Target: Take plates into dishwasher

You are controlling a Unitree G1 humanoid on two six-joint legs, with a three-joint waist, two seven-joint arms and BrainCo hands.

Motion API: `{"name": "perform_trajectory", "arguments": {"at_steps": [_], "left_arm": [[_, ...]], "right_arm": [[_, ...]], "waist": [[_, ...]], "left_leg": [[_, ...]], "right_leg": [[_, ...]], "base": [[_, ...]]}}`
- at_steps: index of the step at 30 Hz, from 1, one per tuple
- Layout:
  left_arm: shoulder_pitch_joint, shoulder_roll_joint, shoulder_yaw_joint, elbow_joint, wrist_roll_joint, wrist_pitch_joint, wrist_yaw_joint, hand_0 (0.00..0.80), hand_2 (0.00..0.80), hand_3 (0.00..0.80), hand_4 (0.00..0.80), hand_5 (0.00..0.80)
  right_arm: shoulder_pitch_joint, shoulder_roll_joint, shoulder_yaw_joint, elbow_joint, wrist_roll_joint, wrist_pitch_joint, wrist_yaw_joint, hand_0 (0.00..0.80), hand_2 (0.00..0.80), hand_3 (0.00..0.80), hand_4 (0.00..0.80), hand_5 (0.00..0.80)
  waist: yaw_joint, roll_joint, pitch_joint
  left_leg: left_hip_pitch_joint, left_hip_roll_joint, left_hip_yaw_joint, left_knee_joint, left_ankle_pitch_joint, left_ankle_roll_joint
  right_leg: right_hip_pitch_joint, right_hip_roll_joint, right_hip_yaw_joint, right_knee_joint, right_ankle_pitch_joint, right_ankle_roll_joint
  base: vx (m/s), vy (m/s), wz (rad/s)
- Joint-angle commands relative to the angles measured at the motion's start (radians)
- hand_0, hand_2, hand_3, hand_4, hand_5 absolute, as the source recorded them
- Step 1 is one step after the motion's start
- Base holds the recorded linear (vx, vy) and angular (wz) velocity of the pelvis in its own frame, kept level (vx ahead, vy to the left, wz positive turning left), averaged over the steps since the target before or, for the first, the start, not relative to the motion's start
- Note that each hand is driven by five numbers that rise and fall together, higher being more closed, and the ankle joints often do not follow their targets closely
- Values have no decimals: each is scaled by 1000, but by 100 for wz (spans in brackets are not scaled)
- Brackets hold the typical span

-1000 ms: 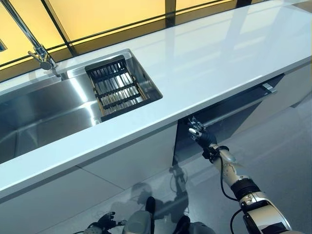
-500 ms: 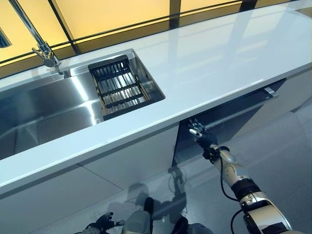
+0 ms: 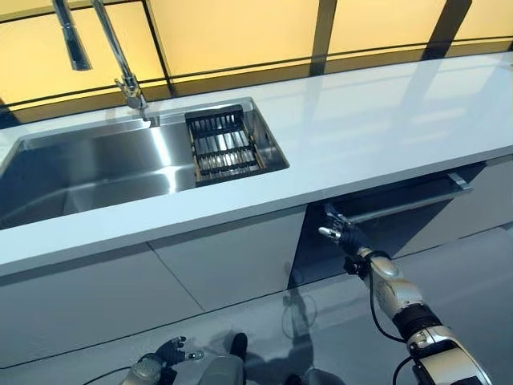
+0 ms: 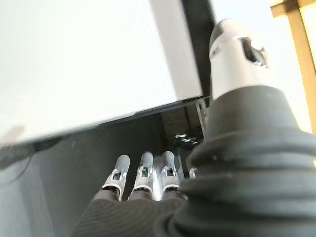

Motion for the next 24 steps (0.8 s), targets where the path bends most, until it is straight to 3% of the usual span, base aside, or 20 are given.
{"name": "perform_trajectory", "arguments": {"at_steps": [1,4,6,7,9,12,16,18,19,22,24], "left_arm": [[-16,-12,57,-35,-20,-30,-6,0,0,0,0,0],[-5,-16,93,-31,-35,-20,-11,0,0,0,0,0],[2,-14,119,-7,-39,-23,-15,0,0,0,0,0],[8,-11,131,1,-35,-25,-20,0,0,0,0,0],[25,-7,157,25,-40,-36,-21,0,0,0,0,0],[55,-8,198,87,-47,-78,-25,0,0,0,0,0],[65,-9,220,170,-72,-116,-17,0,0,0,0,0],[52,-7,223,172,-68,-104,-17,0,0,0,0,0],[41,-1,218,174,-74,-109,-21,0,0,0,0,0],[-17,23,191,150,-73,-92,-26,0,0,0,0,0],[-55,48,152,126,-62,-59,-40,0,0,0,0,0]], "right_arm": [[35,-93,-47,-86,-169,-51,-6,0,0,0,0,0],[112,-144,-73,-72,-238,-40,33,0,0,0,0,0],[149,-152,-92,-39,-217,-25,50,0,0,0,0,0],[165,-152,-104,-28,-225,-22,64,0,0,0,0,0],[200,-148,-126,3,-238,2,73,0,0,0,0,0],[241,-149,-142,81,-325,16,98,0,0,0,0,0],[286,-160,-119,247,-509,-43,65,0,0,0,0,0],[290,-164,-108,279,-484,-9,61,0,0,0,0,0],[287,-160,-112,306,-476,0,60,0,0,0,0,0],[284,-130,-111,341,-469,-6,62,0,0,0,0,0],[301,-103,-105,346,-503,-20,43,0,0,0,0,0]], "waist": [[-39,-45,-26],[-47,-59,-46],[-47,-64,-59],[-46,-64,-63],[-42,-54,-75],[-32,-22,-105],[-21,19,-137],[-24,24,-131],[-31,22,-122],[-58,13,-72],[-69,-5,-31]], "left_leg": [[-12,-14,176,134,-69,1],[15,20,307,277,-174,11],[26,51,362,400,-193,7],[34,62,370,446,-188,-2],[60,71,365,511,-180,-21],[119,54,328,572,-124,-65],[187,-4,265,546,-38,-112],[221,-22,265,471,-74,-93],[249,-35,274,390,-138,-61],[294,-82,301,186,-362,76],[272,-101,281,122,-379,127]], "right_leg": [[155,71,7,-344,117,16],[175,61,-33,-406,135,35],[179,62,-66,-438,145,44],[175,64,-74,-438,144,46],[161,67,-86,-438,145,52],[134,84,-93,-438,135,55],[82,104,-104,-438,153,75],[47,97,-114,-438,188,104],[7,84,-116,-438,226,137],[-102,40,-93,-438,364,241],[-152,12,-58,-438,404,271]], "base": [[-189,42,92],[-179,75,69],[-175,74,44],[-142,68,34],[-180,156,21],[-253,252,10],[-445,325,-2],[-674,412,11],[-797,476,19],[-927,543,35],[-910,449,66]]}}
